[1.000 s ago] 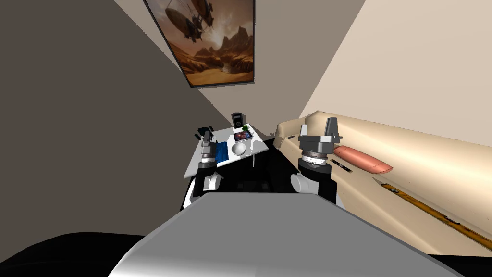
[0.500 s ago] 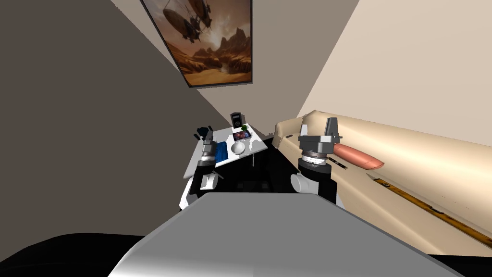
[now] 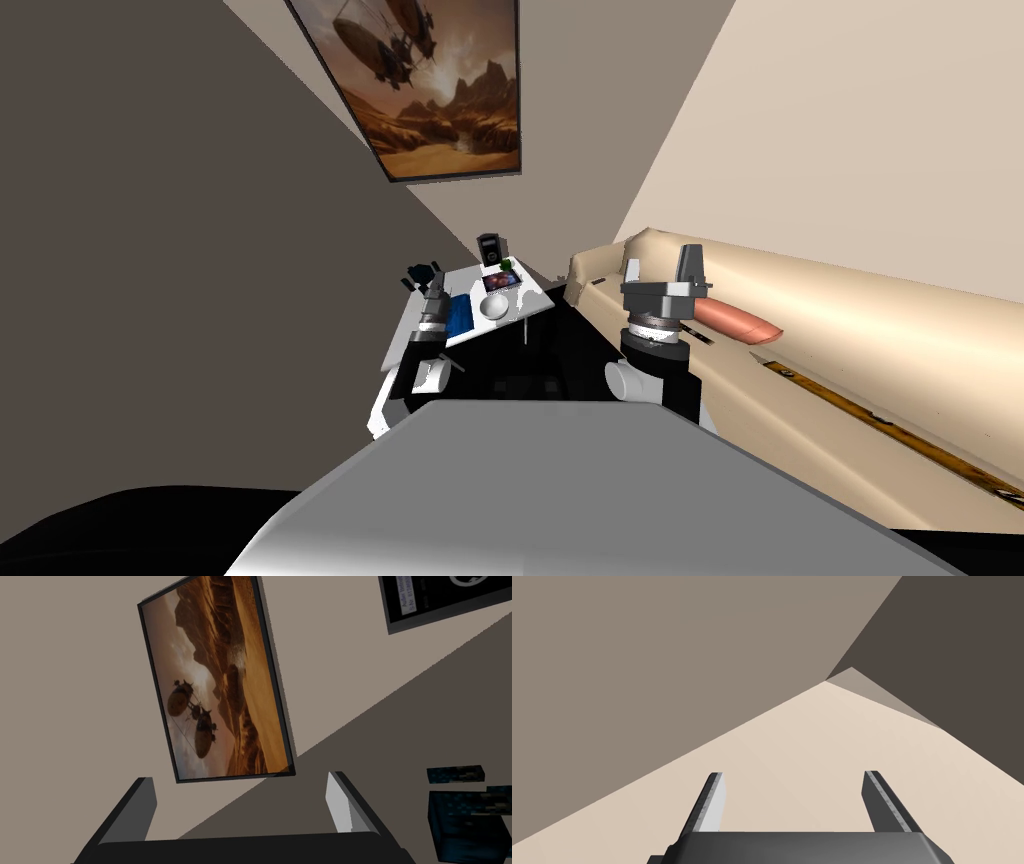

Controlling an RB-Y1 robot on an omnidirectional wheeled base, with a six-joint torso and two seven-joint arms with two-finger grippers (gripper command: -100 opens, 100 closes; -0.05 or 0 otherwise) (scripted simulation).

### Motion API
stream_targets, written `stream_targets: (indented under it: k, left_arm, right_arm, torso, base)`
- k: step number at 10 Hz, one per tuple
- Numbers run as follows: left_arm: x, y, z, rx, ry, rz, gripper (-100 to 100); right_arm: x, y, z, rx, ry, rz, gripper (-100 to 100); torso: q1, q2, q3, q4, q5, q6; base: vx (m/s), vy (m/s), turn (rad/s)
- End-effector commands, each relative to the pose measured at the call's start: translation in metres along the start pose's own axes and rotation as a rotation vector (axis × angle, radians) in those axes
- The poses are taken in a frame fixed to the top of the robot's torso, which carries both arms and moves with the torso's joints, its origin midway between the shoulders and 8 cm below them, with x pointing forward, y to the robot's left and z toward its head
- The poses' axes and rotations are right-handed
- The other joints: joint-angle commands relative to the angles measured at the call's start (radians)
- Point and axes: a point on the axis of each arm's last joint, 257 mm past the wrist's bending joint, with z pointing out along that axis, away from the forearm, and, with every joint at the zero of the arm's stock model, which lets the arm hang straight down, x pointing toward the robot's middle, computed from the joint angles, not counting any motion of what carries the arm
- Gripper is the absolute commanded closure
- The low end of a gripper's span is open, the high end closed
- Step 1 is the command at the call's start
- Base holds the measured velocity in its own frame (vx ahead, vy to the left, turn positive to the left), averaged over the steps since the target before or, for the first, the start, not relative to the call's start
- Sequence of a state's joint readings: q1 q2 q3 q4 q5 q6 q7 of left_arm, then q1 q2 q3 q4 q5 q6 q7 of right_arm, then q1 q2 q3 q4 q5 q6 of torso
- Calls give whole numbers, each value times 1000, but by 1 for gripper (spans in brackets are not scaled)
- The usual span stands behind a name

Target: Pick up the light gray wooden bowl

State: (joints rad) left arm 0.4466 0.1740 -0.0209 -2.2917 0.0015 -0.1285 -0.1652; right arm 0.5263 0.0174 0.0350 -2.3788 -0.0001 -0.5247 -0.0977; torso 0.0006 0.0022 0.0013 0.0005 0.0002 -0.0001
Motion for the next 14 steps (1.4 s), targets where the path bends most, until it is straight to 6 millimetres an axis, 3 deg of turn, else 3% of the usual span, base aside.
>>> stream_targets:
  k: [1,14]
  left_arm:
    - [-2,4,4,-27,4,6,-100]
    - [-14,50,9,-273,17,17,-100]
  right_arm:
    - [0,0,0,0,0,0,0]
    - [0,0,0,0,0,0,0]
  torso:
    - [0,0,0,0,0,0]
    - [0,0,0,0,0,0]
  base:
    - [-42,7,-65]
    - [-33,4,-48]
